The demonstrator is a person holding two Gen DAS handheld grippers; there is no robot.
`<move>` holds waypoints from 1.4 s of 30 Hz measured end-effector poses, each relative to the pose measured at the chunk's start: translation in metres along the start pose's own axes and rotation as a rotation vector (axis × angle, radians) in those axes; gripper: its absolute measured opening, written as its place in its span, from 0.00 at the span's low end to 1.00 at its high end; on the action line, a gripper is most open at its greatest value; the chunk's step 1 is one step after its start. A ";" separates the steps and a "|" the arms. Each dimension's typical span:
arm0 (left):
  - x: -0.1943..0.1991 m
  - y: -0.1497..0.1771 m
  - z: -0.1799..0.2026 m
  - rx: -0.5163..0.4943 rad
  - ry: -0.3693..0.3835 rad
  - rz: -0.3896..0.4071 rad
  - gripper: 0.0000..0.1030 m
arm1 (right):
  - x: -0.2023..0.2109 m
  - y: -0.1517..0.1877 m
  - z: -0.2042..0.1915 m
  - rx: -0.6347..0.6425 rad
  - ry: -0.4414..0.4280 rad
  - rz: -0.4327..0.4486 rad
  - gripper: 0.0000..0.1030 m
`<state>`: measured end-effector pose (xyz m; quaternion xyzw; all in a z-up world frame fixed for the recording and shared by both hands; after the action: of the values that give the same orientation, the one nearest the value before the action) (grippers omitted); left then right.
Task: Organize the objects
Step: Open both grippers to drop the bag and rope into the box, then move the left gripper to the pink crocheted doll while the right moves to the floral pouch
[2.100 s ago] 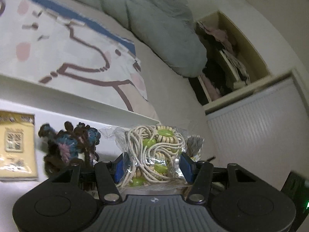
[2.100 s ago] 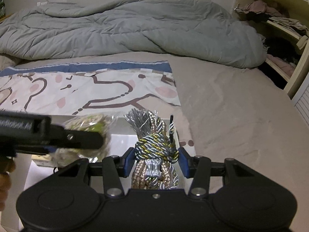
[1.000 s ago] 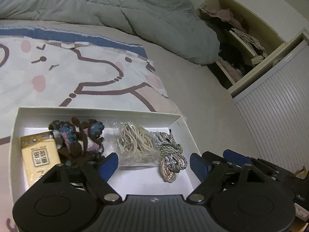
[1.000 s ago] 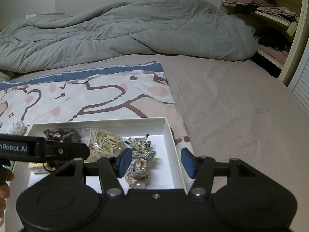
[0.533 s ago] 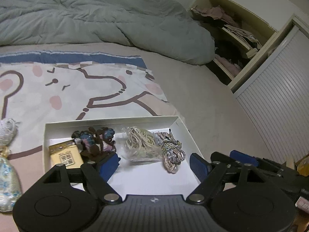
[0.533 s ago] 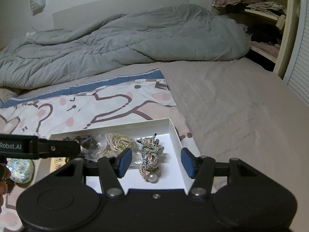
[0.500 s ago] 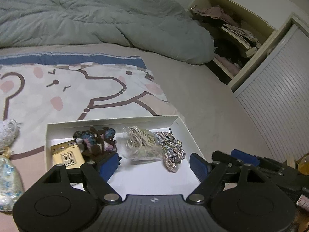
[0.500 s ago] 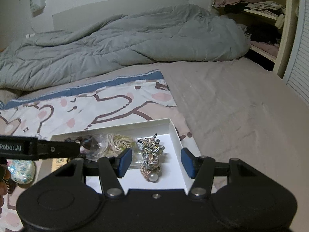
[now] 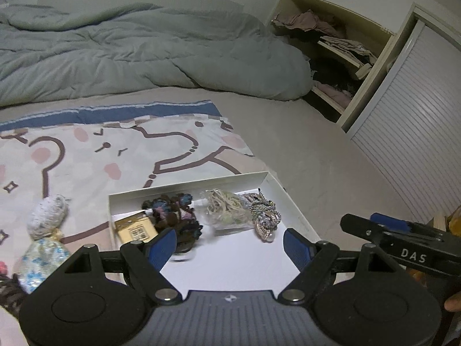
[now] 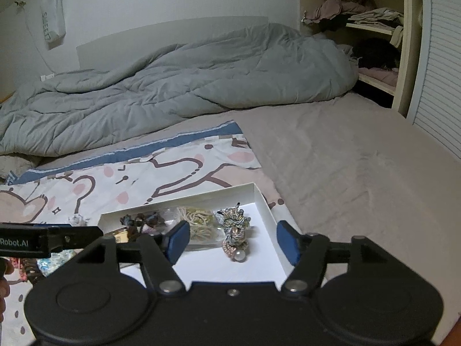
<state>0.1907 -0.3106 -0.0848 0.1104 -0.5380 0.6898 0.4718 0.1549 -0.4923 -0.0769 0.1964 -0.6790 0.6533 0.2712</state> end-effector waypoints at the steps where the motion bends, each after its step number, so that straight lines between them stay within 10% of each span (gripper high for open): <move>1: 0.004 0.001 -0.002 -0.007 -0.005 0.003 0.81 | 0.003 0.001 -0.001 -0.003 0.000 0.002 0.72; 15: 0.039 0.014 -0.024 -0.081 -0.072 0.043 1.00 | 0.030 0.017 -0.017 0.028 0.037 0.043 1.00; 42: 0.097 0.010 -0.106 -0.043 -0.195 0.133 1.00 | 0.027 0.016 -0.077 0.066 -0.018 0.038 1.00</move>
<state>0.1692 -0.1691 -0.0699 0.1307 -0.6021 0.6939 0.3727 0.1326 -0.4122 -0.0731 0.1981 -0.6630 0.6788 0.2458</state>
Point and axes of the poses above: each gripper's, at about its wrist camera, not at the fingertips, and x roughly against the way its jaws point, z to its right, y to its underside, the point moved 10 cm from there along -x, roughly the way its jaws point, and after that the axes turned 5 degrees about x, right-handed, at the moved point
